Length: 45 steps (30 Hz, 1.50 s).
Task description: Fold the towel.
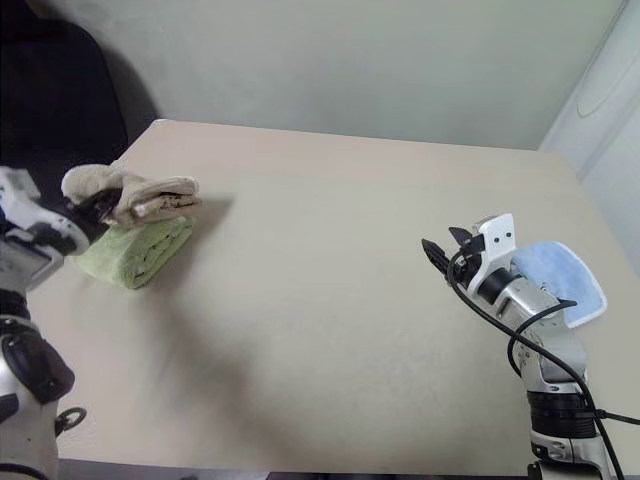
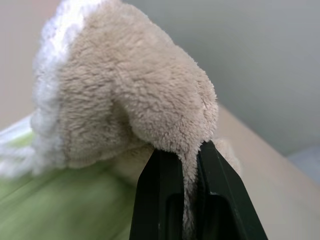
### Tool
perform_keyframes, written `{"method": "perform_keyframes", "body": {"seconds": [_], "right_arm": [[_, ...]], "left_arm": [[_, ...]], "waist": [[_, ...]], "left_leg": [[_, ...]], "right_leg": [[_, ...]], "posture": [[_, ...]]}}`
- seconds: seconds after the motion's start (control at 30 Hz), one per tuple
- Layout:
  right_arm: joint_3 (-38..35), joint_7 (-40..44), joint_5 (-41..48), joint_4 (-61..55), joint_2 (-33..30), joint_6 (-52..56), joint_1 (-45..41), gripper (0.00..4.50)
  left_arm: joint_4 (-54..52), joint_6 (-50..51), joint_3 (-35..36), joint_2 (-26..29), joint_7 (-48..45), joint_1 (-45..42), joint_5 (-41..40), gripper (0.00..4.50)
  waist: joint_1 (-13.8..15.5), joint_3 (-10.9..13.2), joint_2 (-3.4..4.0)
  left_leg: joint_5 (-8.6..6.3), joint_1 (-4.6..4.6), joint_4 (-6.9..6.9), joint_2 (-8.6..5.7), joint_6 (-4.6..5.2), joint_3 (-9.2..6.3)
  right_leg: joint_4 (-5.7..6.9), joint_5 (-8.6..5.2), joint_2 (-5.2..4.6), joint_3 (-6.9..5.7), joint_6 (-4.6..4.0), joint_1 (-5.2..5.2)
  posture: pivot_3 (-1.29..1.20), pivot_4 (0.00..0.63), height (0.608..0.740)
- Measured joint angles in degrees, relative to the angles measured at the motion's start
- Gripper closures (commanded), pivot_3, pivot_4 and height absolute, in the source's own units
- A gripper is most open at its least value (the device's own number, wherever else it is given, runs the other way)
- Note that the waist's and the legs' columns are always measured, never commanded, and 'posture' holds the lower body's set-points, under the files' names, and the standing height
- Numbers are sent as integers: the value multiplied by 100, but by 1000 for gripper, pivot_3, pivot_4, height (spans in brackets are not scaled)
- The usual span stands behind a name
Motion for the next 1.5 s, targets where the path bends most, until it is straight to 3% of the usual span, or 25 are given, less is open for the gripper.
{"method": "perform_keyframes", "body": {"seconds": [0.1, 0.2, 0.53, 0.93, 1.17, 1.33, 1.5], "right_arm": [[-10, -2, 0, -10, -10, 17, -24, 1154], [-1, 1, -7, 23, -13, 22, -114, 1154], [157, 94, -95, 190, -12, 22, -341, 1154], [156, 97, -94, 182, 10, 40, -338, 1154], [161, 141, -97, 334, 15, 13, -464, 1154], [138, 352, -96, 695, -127, -37, -750, 1154], [188, 661, -93, 932, -174, -123, -919, 1154]], "left_arm": [[97, -169, 4, 49, 57, 454, 110, 4488], [248, -212, 40, -10, 139, 767, 121, 3620], [-6, -186, 239, -183, -150, 910, -74, 31], [-581, -185, 807, -53, -349, 1931, -392, 31], [-916, -524, 1671, 204, -349, 2738, -707, 31], [-2538, -499, 2068, 157, -596, 3294, -1205, 31], [-4677, -257, 1708, -481, -616, 4189, -1325, 31]], "waist": [[29, 1, 3], [60, -2, -2], [84, -2, -3], [47, -3, -5], [43, -8, -12], [86, -15, -24], [81, -23, -16]], "left_leg": [[-12, 5, 0, -7, 23, -1], [-13, 2, 6, -9, 27, -6], [5, -1, 3, -11, -7, -9], [-4, 1, 1, -7, 3, -8], [-23, -6, -1, -1, 1, -9], [-57, -10, 4, -14, -56, -17], [-55, -8, 3, -18, -56, -12]], "right_leg": [[2, 0, -4, 1, -1, 4], [5, 2, -4, 0, -3, 3], [5, 4, -3, -5, -8, 1], [6, 4, -1, -4, -8, 0], [12, 2, 5, -4, -11, -11], [15, -8, 1, -2, -30, -10], [17, -10, -7, 0, -35, -11]], "posture": [[0, 150, 740], [0, 150, 740], [0, 150, 740], [0, 150, 740], [0, 150, 740], [0, 150, 740], [0, 150, 740]]}}
